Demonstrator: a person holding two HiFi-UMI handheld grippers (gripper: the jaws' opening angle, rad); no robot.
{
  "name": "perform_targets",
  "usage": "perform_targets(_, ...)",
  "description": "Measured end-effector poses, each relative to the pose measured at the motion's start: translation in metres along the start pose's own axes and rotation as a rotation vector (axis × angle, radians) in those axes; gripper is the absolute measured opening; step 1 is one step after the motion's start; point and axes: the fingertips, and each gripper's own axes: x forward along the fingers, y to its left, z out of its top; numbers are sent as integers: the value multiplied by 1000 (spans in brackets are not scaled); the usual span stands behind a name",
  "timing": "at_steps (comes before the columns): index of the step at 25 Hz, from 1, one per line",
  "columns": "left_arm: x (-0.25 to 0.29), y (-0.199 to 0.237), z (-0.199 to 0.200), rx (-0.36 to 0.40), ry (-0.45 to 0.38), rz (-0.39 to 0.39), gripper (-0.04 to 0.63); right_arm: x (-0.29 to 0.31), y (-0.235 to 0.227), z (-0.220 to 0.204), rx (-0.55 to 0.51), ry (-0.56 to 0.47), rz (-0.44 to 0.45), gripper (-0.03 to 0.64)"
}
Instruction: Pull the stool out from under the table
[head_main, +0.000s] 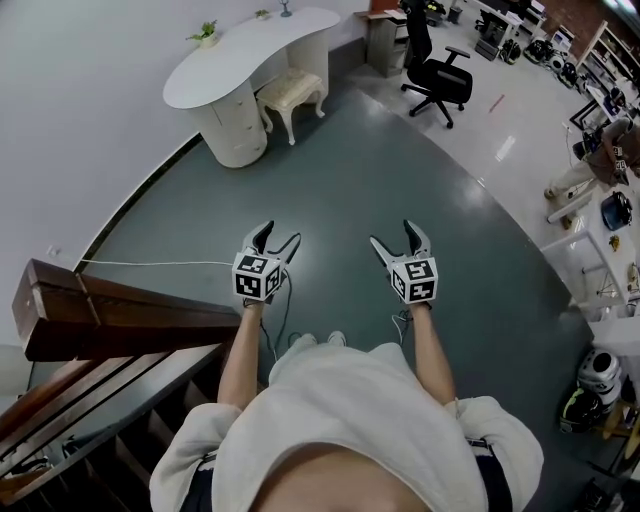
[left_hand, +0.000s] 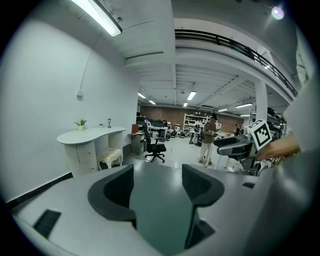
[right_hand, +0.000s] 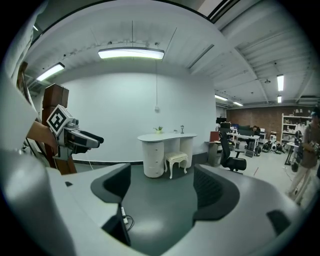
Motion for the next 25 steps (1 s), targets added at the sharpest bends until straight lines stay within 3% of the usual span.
perform_targets(11,43,24,6,0,11,7,279,45,-30,-3,9,19,-2,383)
perform_targets(25,178,119,63,-10,1,-34,279,184,-106,40,-2,47,-38,374)
